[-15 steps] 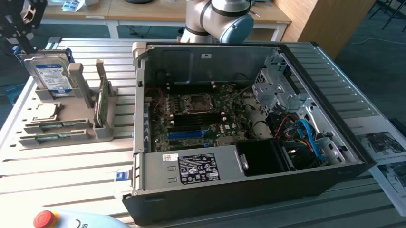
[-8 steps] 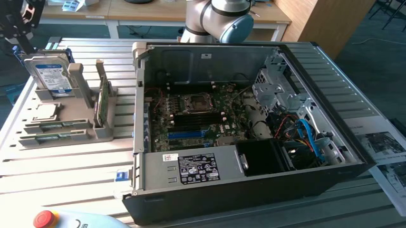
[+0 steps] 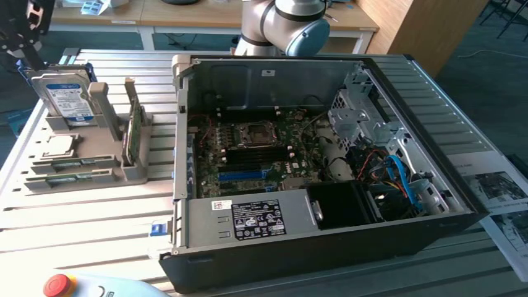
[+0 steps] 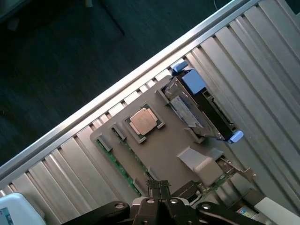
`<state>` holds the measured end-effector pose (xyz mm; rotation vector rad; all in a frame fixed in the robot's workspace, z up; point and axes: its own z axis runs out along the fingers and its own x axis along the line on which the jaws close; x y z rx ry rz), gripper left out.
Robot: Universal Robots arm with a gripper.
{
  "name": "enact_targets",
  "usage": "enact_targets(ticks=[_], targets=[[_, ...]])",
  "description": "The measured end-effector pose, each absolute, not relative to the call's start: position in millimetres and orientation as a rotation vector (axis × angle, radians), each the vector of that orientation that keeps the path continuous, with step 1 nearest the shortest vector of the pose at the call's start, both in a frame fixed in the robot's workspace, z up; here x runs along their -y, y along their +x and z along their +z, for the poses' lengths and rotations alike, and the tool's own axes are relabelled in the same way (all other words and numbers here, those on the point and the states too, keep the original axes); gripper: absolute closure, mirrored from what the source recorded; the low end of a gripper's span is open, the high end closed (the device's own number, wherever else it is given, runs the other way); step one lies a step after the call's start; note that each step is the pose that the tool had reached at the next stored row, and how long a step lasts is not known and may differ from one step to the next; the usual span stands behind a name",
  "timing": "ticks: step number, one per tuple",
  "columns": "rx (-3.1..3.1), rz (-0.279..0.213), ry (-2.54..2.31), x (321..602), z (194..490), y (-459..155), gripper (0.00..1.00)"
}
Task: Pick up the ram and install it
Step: 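Pick up the ram and move it above insertion slot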
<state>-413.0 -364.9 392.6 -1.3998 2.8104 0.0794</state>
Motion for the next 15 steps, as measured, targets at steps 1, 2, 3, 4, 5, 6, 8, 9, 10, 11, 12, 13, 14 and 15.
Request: enact_targets(ticks=[1, 2, 3, 4, 5, 6, 8, 9, 10, 11, 12, 13, 14, 15], targets=[[-2.798, 0.079, -1.425, 364.9, 392.6, -413.0, 0.9], [-2.786, 0.079, -1.451, 364.9, 392.6, -413.0, 0.9], [-2.773, 0.079, -1.476, 364.9, 392.7, -413.0, 0.9], [-2.76, 0.08, -1.501, 364.9, 392.6, -413.0, 0.9], [-2.747, 0.08, -1.526, 364.9, 392.6, -413.0, 0.9], [-2.733, 0.08, -1.551, 364.9, 392.6, -413.0, 0.9], [-2.705, 0.079, -1.602, 364.9, 392.6, -413.0, 0.9], [-2.691, 0.079, -1.626, 365.0, 392.7, -413.0, 0.9], [-2.676, 0.079, -1.651, 365.0, 392.6, -412.9, 0.9], [-2.662, 0.079, -1.675, 365.0, 392.7, -413.0, 0.9], [-2.646, 0.079, -1.7, 365.0, 392.7, -412.9, 0.9], [-2.632, 0.079, -1.723, 365.0, 392.6, -413.0, 0.9], [-2.615, 0.079, -1.749, 365.0, 392.7, -413.0, 0.9], [-2.6, 0.079, -1.772, 365.0, 392.7, -413.0, 0.9]])
